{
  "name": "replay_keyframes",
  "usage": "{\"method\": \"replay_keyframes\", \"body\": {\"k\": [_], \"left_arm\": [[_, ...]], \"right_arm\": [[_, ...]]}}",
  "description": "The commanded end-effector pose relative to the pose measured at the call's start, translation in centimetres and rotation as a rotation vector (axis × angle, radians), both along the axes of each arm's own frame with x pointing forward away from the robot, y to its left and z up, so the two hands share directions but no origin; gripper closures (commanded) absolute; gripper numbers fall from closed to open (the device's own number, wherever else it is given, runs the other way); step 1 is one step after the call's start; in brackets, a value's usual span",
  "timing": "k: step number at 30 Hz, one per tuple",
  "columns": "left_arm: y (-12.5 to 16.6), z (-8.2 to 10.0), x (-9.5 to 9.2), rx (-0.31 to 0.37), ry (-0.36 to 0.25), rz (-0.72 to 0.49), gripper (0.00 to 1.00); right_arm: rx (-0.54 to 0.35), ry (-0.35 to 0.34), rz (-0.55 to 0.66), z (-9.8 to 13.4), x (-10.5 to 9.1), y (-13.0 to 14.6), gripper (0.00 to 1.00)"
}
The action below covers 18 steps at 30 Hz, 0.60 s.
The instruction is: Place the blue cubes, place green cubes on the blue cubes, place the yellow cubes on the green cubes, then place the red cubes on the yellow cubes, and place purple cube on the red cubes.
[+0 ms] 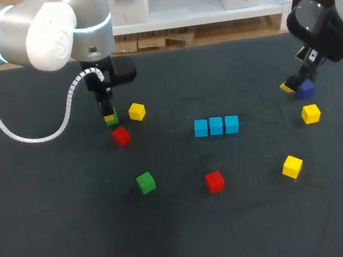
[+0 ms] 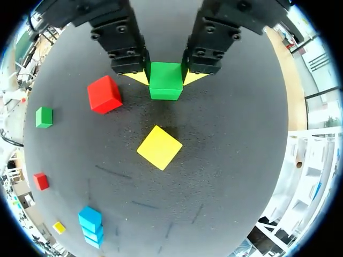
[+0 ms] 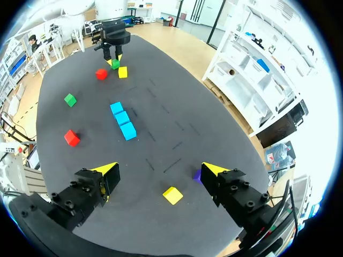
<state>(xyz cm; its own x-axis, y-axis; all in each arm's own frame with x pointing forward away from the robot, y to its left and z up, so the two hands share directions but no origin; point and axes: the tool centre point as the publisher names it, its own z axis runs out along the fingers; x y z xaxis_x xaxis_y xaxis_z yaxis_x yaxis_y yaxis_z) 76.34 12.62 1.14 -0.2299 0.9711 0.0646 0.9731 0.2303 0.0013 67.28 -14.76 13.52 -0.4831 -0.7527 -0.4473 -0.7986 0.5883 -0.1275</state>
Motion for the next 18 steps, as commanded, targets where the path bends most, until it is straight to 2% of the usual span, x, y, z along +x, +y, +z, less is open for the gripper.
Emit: {"method": "replay_keyframes", "body": {"k": [1, 10, 18], "left_arm": [[0.0, 1.5, 0.4, 0.000, -0.001, 0.013, 1.00], [-2.1, 5.3, -0.6, -0.046, -0.034, 0.045, 1.00], [-5.2, 7.0, -2.9, -0.047, -0.069, -0.049, 1.00]], "right_arm": [[-0.001, -0.002, -0.002, 0.0, 0.0, 0.0, 0.00], [-0.001, -0.002, -0.002, 0.0, 0.0, 0.0, 0.00], [-0.001, -0.002, -0.002, 0.0, 0.0, 0.0, 0.00]]}}
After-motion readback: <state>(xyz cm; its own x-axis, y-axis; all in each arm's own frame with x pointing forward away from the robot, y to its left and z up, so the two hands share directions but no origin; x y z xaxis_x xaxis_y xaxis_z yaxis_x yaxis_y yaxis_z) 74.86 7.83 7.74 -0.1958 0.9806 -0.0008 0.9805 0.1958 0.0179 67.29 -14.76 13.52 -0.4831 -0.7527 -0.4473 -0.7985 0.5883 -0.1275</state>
